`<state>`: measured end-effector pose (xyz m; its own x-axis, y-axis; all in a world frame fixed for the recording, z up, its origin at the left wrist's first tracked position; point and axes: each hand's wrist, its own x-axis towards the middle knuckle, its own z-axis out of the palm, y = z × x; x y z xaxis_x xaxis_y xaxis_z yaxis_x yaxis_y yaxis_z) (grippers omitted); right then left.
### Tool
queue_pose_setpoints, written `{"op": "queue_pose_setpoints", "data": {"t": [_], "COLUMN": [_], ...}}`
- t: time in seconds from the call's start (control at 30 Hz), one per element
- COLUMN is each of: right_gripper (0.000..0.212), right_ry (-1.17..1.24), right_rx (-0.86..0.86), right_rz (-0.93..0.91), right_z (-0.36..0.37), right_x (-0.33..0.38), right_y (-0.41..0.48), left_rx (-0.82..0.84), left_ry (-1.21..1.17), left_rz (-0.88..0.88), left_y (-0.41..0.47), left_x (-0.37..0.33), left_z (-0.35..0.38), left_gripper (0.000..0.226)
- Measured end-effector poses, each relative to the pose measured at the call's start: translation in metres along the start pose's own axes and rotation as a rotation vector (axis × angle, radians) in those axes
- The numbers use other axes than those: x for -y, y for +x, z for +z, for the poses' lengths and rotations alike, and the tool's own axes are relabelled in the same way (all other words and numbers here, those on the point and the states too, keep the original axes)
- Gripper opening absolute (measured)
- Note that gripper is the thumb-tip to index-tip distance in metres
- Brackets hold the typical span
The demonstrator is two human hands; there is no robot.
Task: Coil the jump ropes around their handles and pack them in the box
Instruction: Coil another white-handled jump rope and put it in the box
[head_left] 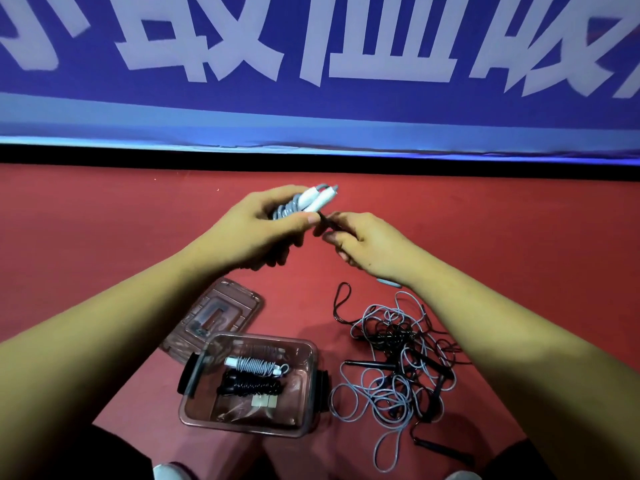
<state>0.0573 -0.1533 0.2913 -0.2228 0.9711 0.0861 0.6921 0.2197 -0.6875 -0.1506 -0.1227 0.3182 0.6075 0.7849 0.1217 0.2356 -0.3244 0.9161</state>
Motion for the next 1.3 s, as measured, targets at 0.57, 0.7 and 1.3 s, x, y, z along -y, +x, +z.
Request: {"op": "queue_pose_setpoints", "data": {"t": [0.57,0.7,1.3], "right_gripper": [0.030,0.035,0.017], "right_ry": [-0.169,-0.311,-0.201], "right_rx": [0.201,0.193,-0.249], "right_rz": [0.054,0.003,-0.023], "right_z": [0.029,0.030,-0.004], "right_x": [0.026,0.027,0.004], "right_y": [0.002,-0.001,0.006], "left_rx": [-0.257,-0.204,0.285], "left_ry": [0.756,1.040,0.544], "left_rz": [-0.211,-0.188,-0.056], "left_y": [0.029,0.026,0.005], "left_x": [0.065,0.073,0.024], "left_z": [-0.031,-0.013,0.034], "left_gripper": [0.031,0.033,0.020]}}
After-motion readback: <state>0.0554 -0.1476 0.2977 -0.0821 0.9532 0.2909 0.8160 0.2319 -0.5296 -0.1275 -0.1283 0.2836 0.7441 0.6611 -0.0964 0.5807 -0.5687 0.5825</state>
